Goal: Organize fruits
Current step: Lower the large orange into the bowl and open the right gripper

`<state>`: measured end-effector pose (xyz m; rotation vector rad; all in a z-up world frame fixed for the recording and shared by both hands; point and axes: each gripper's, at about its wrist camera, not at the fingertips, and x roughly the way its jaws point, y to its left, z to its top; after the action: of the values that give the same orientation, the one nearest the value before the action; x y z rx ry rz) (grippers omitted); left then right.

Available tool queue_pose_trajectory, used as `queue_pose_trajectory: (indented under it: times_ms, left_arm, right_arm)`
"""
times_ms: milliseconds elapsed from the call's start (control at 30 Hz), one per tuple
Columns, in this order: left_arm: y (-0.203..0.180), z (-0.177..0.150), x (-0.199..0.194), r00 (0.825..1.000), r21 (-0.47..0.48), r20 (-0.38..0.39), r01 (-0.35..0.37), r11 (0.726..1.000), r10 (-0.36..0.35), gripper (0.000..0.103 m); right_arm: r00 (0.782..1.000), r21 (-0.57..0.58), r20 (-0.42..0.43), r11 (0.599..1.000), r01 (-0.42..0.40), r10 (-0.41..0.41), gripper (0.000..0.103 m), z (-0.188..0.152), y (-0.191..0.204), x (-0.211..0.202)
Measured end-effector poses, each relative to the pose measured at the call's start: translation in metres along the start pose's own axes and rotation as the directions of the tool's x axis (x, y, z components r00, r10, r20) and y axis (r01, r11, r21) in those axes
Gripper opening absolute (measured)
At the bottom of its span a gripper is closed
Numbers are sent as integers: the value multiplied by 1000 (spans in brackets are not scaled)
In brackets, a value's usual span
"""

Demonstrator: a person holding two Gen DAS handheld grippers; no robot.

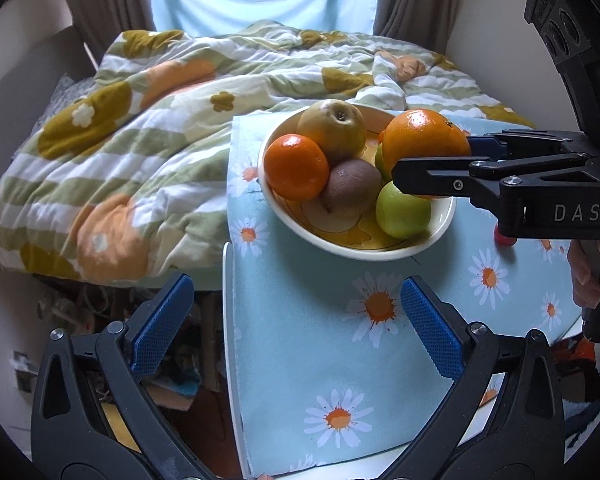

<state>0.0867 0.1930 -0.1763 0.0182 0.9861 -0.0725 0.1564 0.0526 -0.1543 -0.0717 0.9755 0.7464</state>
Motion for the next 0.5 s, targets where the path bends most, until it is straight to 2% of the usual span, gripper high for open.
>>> queue_pose_trajectory:
  times_ms: [100, 400, 500]
  left_arm:
    - [4, -2, 3, 1000, -6, -6, 2, 1000, -2, 103]
    - [2, 1, 8, 1000, 2, -11, 21, 1000, -21, 103]
    - [1, 1, 10, 1000, 5, -15, 25, 1000, -24, 103]
  right_arm:
    - [1000, 35, 2, 999, 0, 0, 55, -5, -6, 2]
    - [995, 58, 2, 993, 104, -104, 55, -15, -31, -10]
    - [997, 34, 7, 996, 81, -81, 55, -11, -28, -9]
